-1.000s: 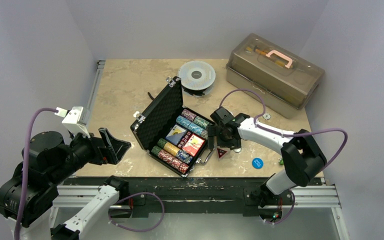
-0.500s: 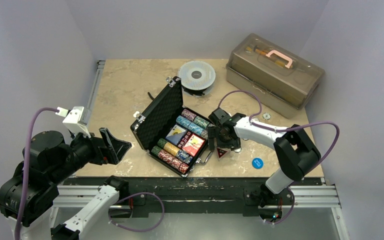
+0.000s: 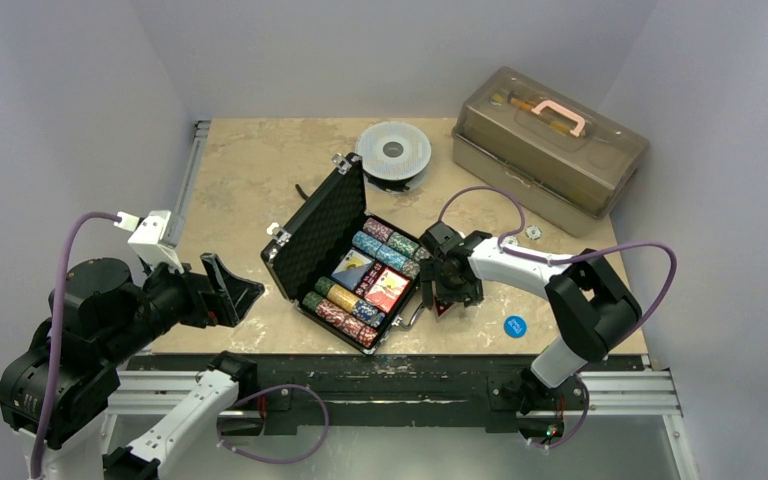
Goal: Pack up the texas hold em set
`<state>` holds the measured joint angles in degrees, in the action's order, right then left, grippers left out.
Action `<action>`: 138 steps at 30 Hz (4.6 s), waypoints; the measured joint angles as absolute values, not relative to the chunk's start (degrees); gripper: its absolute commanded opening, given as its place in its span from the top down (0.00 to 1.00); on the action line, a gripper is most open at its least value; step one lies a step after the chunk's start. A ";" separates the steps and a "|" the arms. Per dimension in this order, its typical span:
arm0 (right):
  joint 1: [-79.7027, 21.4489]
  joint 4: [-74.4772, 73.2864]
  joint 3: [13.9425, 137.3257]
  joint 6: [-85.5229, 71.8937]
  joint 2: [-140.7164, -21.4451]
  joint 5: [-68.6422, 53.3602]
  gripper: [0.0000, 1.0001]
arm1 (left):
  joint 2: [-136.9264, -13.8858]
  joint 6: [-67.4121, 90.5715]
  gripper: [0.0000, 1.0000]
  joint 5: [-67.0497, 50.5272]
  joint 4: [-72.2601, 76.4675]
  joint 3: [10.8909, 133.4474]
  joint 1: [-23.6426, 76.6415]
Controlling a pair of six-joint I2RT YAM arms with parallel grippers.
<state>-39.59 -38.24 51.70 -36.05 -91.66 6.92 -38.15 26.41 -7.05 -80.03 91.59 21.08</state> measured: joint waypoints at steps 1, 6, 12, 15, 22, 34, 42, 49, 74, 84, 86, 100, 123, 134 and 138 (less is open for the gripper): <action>-39.59 -38.26 51.64 -36.03 -91.66 6.96 0.22 | -38.17 26.41 0.11 -7.05 -80.01 91.59 21.08; -39.59 -38.06 51.64 -35.92 -91.68 6.98 0.25 | -38.20 26.41 0.11 -7.07 -79.96 91.57 21.08; -39.62 -38.09 52.40 -35.51 -92.53 7.55 0.28 | -38.20 26.41 0.11 -7.05 -79.96 91.53 21.08; -39.64 -38.00 52.40 -35.35 -92.53 7.57 0.30 | -38.20 26.41 0.11 -7.05 -79.96 91.53 21.08; -39.64 -37.74 52.51 -35.11 -92.62 7.62 0.39 | -38.20 26.44 0.11 -7.05 -79.96 91.53 21.08; -39.64 -37.93 49.52 -39.88 -88.05 7.75 0.56 | -38.22 26.44 0.11 -7.05 -79.92 91.50 21.08; -39.57 -43.44 52.27 -46.33 -84.73 11.09 0.68 | -38.85 26.48 0.11 -7.55 -79.70 91.20 21.08; -39.44 -46.22 60.31 -50.11 -83.22 9.50 0.72 | -39.03 26.57 0.11 -7.94 -79.70 91.11 21.08; -53.54 -42.63 93.10 -84.99 -116.40 5.08 0.85 | -36.91 24.86 0.10 -6.57 -81.71 94.41 21.08; -53.23 -44.36 92.53 -86.35 -116.88 7.18 0.80 | -36.10 23.38 0.10 -5.43 -82.13 94.50 21.08; -53.21 -44.97 94.02 -86.43 -117.97 8.08 0.78 | -36.10 23.18 0.10 -5.30 -82.13 94.50 21.08; -51.66 -46.22 96.09 -87.68 -120.16 9.50 0.57 | -36.10 22.92 0.10 -4.19 -82.21 94.50 21.10; -41.28 -41.36 76.42 -61.84 -88.40 9.04 0.01 | -36.93 24.97 0.10 -4.25 -79.83 90.37 21.10; -3.46 -51.99 47.90 -55.22 -64.03 11.40 0.01 | -43.24 29.21 0.12 -6.17 -73.54 88.47 21.15; 4.97 -54.83 40.60 -57.06 -64.10 9.13 0.01 | -43.86 30.04 0.12 -6.83 -72.86 88.42 21.15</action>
<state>4.97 -54.83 40.60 -57.06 -64.10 9.13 -43.86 30.04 -6.83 -72.86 88.42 21.15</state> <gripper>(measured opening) 0.987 0.884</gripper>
